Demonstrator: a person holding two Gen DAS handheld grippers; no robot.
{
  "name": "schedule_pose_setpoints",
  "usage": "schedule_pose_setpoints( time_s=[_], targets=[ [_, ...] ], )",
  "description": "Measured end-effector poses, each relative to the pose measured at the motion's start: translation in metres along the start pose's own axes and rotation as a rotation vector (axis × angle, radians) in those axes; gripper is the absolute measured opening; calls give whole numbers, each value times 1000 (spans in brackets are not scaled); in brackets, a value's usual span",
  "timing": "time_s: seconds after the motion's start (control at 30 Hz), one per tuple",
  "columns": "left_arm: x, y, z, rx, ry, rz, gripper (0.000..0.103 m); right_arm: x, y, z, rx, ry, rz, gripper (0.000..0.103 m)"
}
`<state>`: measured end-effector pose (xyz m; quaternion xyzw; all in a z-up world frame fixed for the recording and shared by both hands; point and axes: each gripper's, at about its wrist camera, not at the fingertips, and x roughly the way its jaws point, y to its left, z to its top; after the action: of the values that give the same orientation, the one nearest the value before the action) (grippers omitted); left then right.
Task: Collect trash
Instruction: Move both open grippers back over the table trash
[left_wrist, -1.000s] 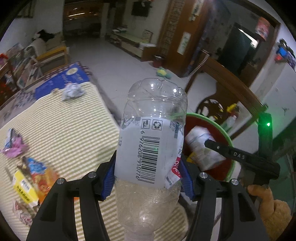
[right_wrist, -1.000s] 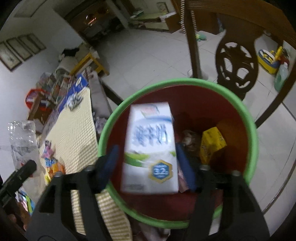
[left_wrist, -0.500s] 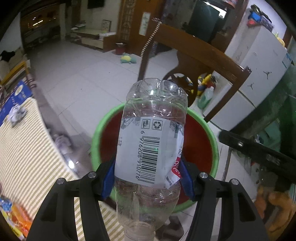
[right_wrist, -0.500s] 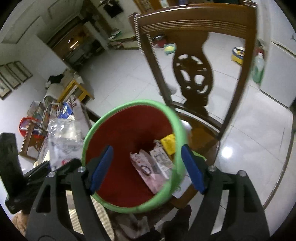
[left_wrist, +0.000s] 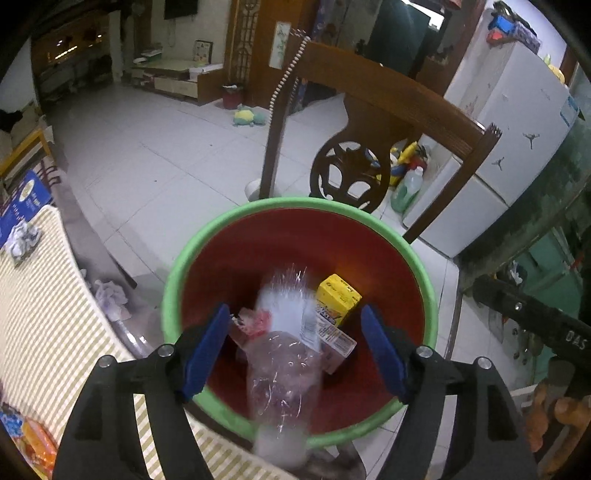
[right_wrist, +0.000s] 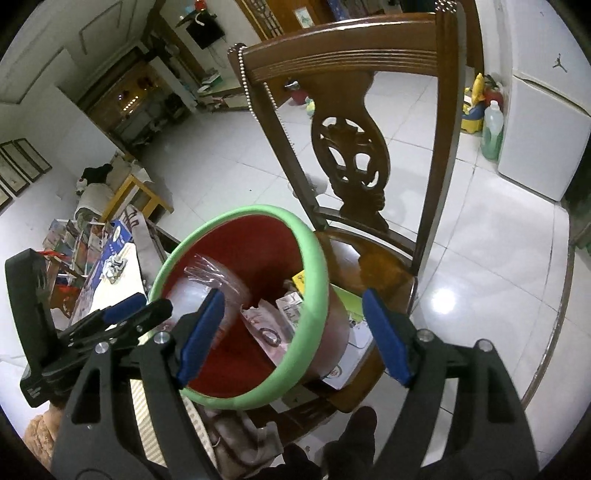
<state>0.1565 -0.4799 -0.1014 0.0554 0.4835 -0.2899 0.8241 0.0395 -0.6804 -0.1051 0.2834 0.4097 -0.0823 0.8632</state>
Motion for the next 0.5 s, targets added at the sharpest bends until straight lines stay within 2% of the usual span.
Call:
schedule_pose_setpoints(
  time_s=[0.27, 0.5],
  targets=[
    [-52, 45, -21, -102, -73, 44, 72, 9, 49, -3, -89, 13, 58, 78],
    [-97, 98, -55, -230, -120, 108, 72, 23, 106, -16, -189, 47, 118, 78]
  ],
)
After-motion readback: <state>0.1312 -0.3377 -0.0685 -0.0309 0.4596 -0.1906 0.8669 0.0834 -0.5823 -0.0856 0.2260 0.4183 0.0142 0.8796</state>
